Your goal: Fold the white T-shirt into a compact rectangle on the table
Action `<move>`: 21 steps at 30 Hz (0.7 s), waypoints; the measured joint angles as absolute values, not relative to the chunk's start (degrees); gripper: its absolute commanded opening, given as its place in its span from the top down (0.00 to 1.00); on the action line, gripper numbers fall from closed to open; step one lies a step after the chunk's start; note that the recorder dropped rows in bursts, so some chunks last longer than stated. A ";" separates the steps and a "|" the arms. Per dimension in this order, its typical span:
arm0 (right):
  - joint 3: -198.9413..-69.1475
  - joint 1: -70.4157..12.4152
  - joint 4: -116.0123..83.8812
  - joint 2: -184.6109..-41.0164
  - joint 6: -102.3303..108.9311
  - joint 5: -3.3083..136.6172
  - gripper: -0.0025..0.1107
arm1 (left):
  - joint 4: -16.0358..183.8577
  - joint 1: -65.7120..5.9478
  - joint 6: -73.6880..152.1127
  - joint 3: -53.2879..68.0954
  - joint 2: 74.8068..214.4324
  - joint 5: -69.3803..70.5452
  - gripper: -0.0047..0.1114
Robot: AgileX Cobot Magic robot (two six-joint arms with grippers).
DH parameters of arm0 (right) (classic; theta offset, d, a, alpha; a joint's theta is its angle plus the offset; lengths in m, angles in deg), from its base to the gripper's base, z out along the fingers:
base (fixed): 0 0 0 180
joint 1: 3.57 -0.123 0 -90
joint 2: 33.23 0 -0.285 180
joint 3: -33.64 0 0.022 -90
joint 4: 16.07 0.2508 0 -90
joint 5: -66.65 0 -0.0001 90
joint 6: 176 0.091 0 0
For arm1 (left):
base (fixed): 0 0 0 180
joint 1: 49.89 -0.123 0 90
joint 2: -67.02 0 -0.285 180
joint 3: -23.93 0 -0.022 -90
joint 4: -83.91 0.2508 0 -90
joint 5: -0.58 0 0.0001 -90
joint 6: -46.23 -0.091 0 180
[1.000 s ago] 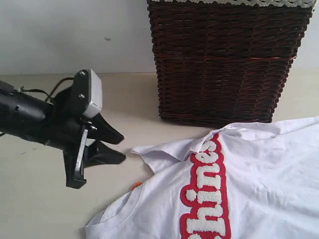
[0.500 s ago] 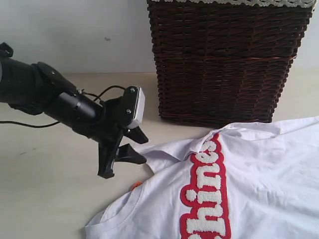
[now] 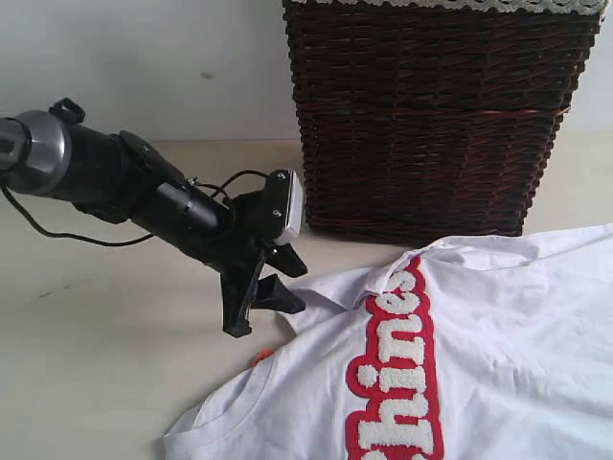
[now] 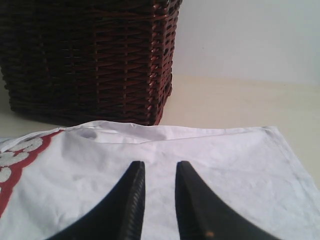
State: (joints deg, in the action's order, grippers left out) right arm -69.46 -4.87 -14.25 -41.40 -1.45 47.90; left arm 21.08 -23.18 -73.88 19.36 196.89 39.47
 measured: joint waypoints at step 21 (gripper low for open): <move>-69.46 -4.87 -14.25 -41.40 -1.45 47.90 0.77 | 16.93 -22.93 -73.88 20.20 200.69 31.76 0.96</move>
